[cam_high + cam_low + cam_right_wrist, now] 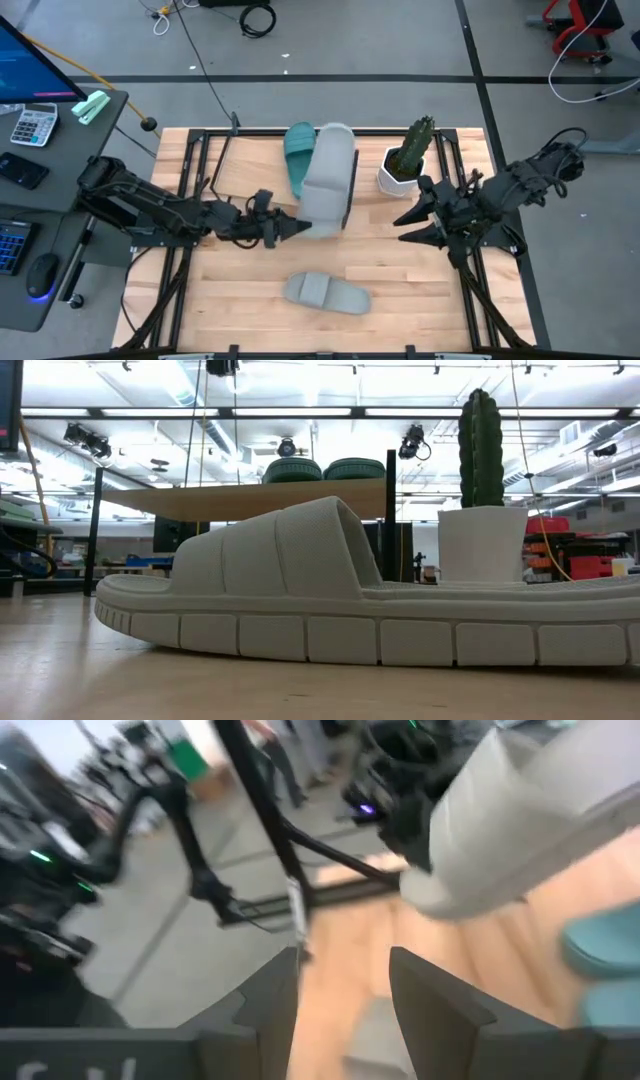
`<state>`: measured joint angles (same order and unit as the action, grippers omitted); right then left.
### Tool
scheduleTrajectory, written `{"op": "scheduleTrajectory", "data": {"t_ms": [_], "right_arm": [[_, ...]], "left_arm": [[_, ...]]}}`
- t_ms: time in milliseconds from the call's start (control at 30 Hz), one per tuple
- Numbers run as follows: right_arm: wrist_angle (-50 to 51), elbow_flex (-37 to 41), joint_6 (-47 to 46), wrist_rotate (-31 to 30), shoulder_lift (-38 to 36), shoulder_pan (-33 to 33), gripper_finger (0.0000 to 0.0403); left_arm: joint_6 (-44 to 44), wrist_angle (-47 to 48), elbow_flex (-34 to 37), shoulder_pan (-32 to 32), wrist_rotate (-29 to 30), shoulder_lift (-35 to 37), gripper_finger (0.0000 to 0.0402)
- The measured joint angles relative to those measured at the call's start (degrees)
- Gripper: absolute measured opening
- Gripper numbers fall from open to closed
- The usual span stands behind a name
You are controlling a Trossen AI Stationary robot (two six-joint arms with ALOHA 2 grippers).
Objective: Pick and place slides into the shelf
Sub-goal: Put the gray slide on the shelf
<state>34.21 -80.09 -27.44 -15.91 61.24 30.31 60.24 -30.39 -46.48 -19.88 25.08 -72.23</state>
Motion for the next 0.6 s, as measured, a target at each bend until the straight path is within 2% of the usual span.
{"op": "scheduleTrajectory", "data": {"t_ms": [133,300,533,600], "right_arm": [[4.82,0.0,-0.93,-1.93,0.68,1.04,0.0164],[10.45,0.0,-2.98,-2.01,2.46,1.04,0.0164],[15.0,0.0,-2.95,-2.04,4.79,1.0,0.0164],[15.68,0.0,-2.63,-2.06,5.22,1.0,0.0164]], "left_arm": [[5.36,6.74,0.0,-0.29,3.71,1.45,0.0046],[11.27,22.99,0.0,-1.18,8.84,6.39,0.0046],[21.69,40.27,0.0,-3.45,17.04,14.28,0.0046],[25.1,45.74,0.0,-3.86,17.65,16.03,0.0046]]}}
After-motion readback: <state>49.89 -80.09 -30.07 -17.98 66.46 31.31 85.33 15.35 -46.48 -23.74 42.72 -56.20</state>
